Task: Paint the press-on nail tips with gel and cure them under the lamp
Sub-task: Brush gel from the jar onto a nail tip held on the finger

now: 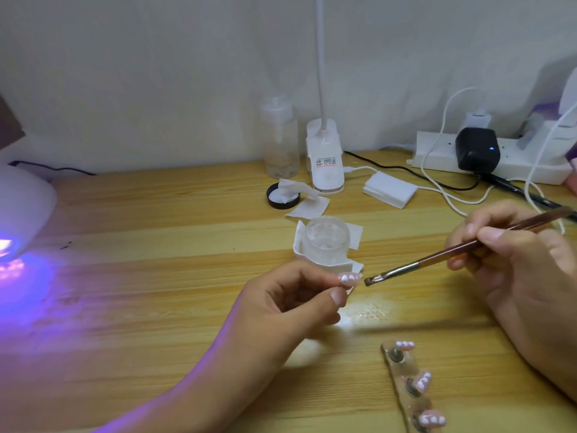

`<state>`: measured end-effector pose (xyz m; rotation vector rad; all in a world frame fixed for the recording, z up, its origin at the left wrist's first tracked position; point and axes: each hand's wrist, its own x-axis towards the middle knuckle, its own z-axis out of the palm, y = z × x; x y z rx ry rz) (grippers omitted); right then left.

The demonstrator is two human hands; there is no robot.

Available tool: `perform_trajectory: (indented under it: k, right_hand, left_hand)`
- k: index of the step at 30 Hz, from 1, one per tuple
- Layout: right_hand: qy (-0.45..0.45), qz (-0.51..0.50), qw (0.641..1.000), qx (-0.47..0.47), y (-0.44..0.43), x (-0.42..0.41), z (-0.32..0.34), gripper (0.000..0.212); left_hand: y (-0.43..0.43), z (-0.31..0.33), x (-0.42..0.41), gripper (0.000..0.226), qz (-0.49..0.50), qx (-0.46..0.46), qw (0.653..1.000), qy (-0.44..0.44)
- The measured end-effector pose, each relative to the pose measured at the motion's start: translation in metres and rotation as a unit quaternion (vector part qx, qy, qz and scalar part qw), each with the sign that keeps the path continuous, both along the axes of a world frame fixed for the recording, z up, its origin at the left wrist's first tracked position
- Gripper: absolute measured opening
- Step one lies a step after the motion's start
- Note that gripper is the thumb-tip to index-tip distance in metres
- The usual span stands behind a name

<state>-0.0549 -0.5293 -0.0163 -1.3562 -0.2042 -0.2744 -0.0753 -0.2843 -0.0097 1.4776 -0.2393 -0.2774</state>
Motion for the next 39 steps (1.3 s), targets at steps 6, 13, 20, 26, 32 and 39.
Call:
perform_trajectory:
  k: [6,13,20,26,32,39]
  right_hand:
    - [0.008,0.001,0.999,0.048,0.005,0.0,0.001,0.025]
    - [-0.002,0.021,0.999,0.028,0.007,-0.003,0.005,0.009]
    - [0.001,0.039,0.999,0.012,0.009,-0.005,0.005,0.012]
    - [0.024,0.048,0.998,0.022,0.007,-0.004,0.003,0.026]
    - [-0.002,0.069,0.997,0.04,0.003,-0.001,0.003,0.038]
    - [0.007,0.05,0.998,0.034,0.006,-0.001,0.002,0.036]
  left_hand:
    - [0.001,-0.002,0.001,0.011,-0.01,0.008,1.0,-0.001]
    - [0.002,-0.002,0.001,0.016,-0.016,0.009,1.0,-0.014]
    - [0.001,-0.001,0.001,0.008,-0.01,0.008,1.0,-0.004]
    - [0.001,0.0,0.002,0.017,-0.006,0.002,1.0,0.001]
    - [-0.001,-0.002,0.002,0.01,0.008,-0.019,1.0,0.015]
    - [-0.002,-0.001,0.002,0.011,0.004,-0.018,1.0,0.004]
